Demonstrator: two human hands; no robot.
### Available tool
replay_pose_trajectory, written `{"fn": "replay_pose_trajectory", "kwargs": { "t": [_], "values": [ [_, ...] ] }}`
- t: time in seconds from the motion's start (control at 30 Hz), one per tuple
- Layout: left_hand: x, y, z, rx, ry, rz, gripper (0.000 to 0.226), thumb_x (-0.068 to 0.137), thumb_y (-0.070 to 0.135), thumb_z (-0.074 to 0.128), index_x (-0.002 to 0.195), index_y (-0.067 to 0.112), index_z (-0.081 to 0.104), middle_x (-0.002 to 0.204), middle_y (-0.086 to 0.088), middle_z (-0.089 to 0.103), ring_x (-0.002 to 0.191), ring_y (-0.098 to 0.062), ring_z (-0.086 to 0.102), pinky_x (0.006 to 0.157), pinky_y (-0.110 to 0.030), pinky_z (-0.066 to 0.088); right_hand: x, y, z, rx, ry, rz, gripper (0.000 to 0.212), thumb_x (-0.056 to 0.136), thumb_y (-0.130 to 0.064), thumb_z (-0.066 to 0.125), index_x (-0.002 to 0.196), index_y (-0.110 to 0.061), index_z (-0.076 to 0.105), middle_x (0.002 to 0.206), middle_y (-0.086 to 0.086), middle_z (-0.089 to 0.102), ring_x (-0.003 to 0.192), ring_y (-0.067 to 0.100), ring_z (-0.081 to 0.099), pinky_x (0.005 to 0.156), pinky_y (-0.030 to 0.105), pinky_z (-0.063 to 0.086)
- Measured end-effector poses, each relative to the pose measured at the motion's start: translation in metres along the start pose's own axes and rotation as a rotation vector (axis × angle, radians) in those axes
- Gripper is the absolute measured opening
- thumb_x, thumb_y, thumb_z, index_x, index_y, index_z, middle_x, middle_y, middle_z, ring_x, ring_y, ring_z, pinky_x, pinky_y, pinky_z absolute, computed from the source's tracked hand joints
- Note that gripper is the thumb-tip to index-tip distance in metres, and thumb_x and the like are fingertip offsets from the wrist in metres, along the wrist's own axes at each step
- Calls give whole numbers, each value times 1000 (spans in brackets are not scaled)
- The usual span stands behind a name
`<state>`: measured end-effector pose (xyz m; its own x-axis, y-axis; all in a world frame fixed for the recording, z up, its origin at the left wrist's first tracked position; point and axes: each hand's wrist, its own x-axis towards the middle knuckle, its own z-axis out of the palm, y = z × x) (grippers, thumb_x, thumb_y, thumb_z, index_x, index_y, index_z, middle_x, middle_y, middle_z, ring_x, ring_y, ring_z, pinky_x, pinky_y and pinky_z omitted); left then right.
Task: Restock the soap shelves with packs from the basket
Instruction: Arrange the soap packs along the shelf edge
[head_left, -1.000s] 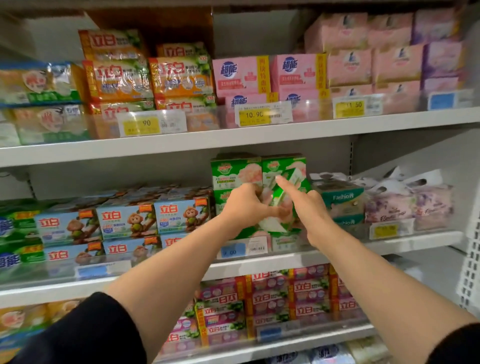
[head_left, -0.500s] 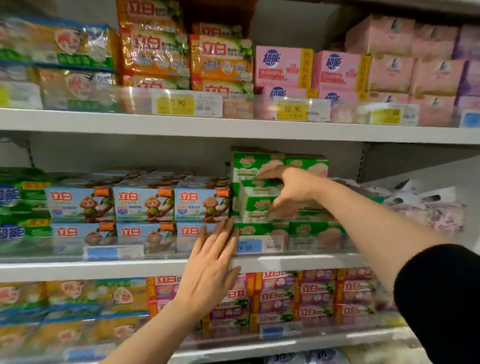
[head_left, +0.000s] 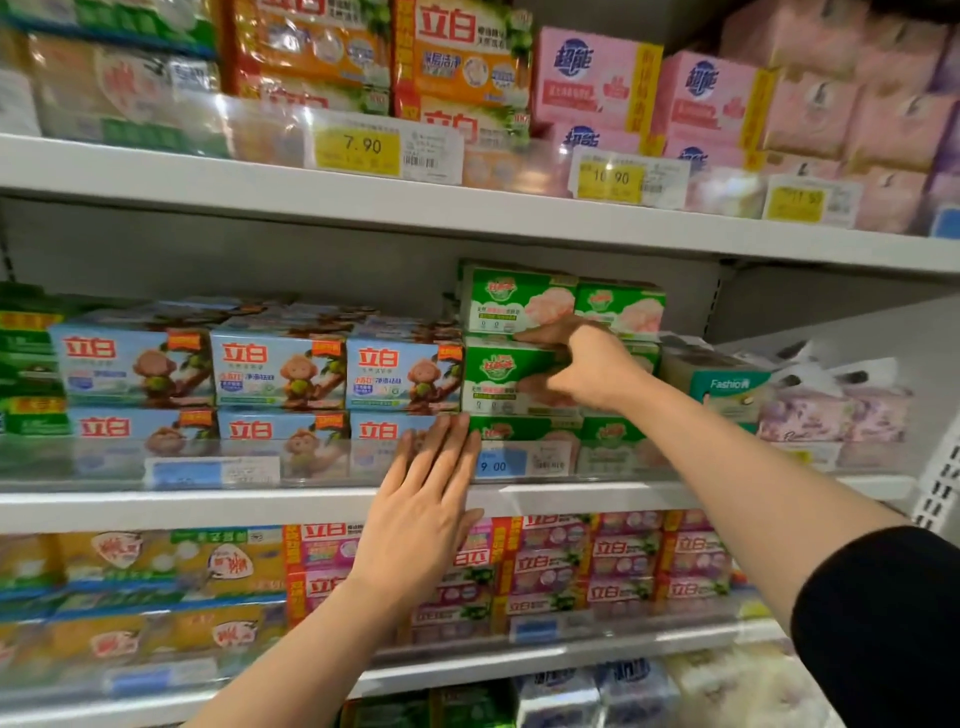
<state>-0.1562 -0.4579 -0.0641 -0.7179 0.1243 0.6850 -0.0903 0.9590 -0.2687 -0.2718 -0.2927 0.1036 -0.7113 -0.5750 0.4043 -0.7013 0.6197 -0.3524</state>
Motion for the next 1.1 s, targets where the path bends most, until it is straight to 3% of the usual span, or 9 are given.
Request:
{"fn": "replay_pose_trajectory", "kwargs": {
  "t": [0.23,0.33,0.43,0.53,0.63,0.73,0.87,1.0,1.1],
  "values": [
    [-1,1,0,-10,-29,-13,70,96,48,27,152,7,21,160,-12,17,149,-28,11,118,-49,12,-4,-1,7,73,46,-37,62,75,-25,80,132,-30,56,139,0,53,128,19,47,106,33,42],
    [1,1,-5,-25,-44,-23,71,95,47,36,152,8,20,159,-12,19,148,-28,14,118,-49,11,-10,4,9,93,-5,-38,66,78,-17,76,138,-27,49,131,1,56,120,18,53,103,34,44],
    [1,8,-17,-110,-27,-76,75,88,40,62,149,7,31,155,-12,31,144,-31,28,118,-48,9,-30,16,2,19,47,-3,70,78,-34,77,137,-13,46,130,8,55,122,25,50,102,41,43],
    [4,31,-34,-214,12,-92,67,94,37,54,149,8,30,157,-11,27,147,-28,20,119,-49,7,-70,34,-14,-38,138,3,80,80,-38,75,146,-17,36,149,7,38,138,25,33,111,40,30],
    [17,76,-51,-353,29,8,62,90,27,62,145,7,39,158,-12,25,147,-28,20,119,-52,9,-123,63,-31,-131,134,24,65,82,-37,73,139,-17,48,141,6,49,132,24,40,107,36,32],
    [30,137,-68,-522,3,166,50,89,28,64,132,5,53,147,-16,44,133,-34,44,114,-50,23,-192,98,-53,-221,74,129,51,81,-34,75,126,-13,62,128,10,60,122,27,51,100,33,37],
    [31,238,-91,-724,-195,436,45,96,37,53,135,14,51,136,-6,53,114,-32,57,90,-42,50,-292,149,-94,-255,37,340,39,83,-31,73,115,-10,68,119,7,66,114,23,57,90,26,39],
    [30,348,-96,-745,-379,596,45,98,46,43,138,24,44,137,1,50,119,-23,55,90,-40,48,-386,202,-136,-257,93,559,32,86,-33,70,113,-16,68,116,2,67,111,20,59,93,31,45],
    [29,424,-109,-875,-434,751,47,100,39,45,140,15,44,141,-5,47,129,-24,45,104,-34,37,-456,232,-156,-306,177,676,24,87,-28,69,105,-12,71,105,4,72,99,20,65,78,25,43]
  ]
}}
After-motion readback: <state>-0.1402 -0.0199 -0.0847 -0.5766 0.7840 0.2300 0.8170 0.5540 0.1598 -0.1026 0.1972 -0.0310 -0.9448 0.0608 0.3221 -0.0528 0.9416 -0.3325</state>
